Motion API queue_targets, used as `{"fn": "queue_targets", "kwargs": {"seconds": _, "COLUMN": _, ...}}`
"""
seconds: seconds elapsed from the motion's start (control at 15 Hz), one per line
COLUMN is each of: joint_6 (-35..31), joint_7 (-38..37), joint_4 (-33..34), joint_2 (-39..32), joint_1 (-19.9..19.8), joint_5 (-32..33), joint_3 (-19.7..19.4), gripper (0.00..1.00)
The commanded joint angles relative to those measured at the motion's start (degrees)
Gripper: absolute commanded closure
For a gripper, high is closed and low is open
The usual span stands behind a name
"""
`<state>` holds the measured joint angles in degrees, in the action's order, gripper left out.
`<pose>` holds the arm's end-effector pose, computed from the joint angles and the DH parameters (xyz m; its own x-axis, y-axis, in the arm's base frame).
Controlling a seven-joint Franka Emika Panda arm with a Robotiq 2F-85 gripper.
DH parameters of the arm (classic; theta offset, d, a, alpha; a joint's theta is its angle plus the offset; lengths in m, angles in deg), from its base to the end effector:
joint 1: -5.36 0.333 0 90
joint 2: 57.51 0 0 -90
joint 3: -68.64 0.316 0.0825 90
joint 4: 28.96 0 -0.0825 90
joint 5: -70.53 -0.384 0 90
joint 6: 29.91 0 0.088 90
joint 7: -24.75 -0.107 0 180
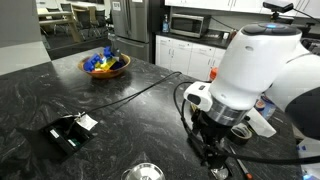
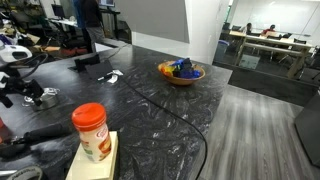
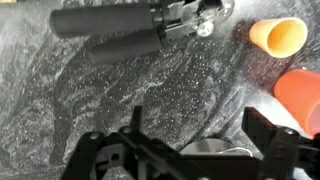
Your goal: Take the lid off of the silver pot and put it on the table
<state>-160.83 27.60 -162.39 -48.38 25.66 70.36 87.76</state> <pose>0.3814 0.3162 0.4093 0.7360 0.6689 0.1040 0.6673 -0.7428 0.0548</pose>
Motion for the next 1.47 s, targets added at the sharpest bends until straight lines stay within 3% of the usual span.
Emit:
{"fn": "queue_targets", "kwargs": {"seconds": 0.0, "joint_6": 0.4, "joint_7": 0.4, "joint_4": 8.2, "joint_2": -7.8, "joint_1": -0.9, "joint_5": 8.8, "joint_3": 0.8, "gripper": 0.00}}
{"fn": "queue_targets", "kwargs": {"seconds": 0.53, "joint_6": 0.1, "joint_7": 0.0, "joint_4": 9.8, "joint_2": -9.7, "joint_1": -0.7, "joint_5": 8.6, "joint_3": 0.1, "gripper": 0.00}}
{"fn": "queue_targets", "kwargs": {"seconds": 0.67, "joint_6": -1.1, "joint_7": 0.5, "joint_4": 9.8, "joint_2": -9.3, "joint_1": -0.5, "joint_5": 5.9, "joint_3": 0.3, "gripper": 0.00}}
{"fn": "queue_targets", "kwargs": {"seconds": 1.0, "joint_6": -0.9, "joint_7": 0.6, "joint_4": 16.4, "joint_2": -13.6, "joint_1": 0.8, "joint_5": 8.9, "joint_3": 1.3, "gripper": 0.00}}
{"fn": "queue_targets", "kwargs": {"seconds": 1.4, "joint_6": -1.3, "joint_7": 5.4, "joint_4": 26.1, "joint_2": -24.0, "joint_1": 3.0, "joint_5": 8.8, "joint_3": 2.2, "gripper": 0.00}}
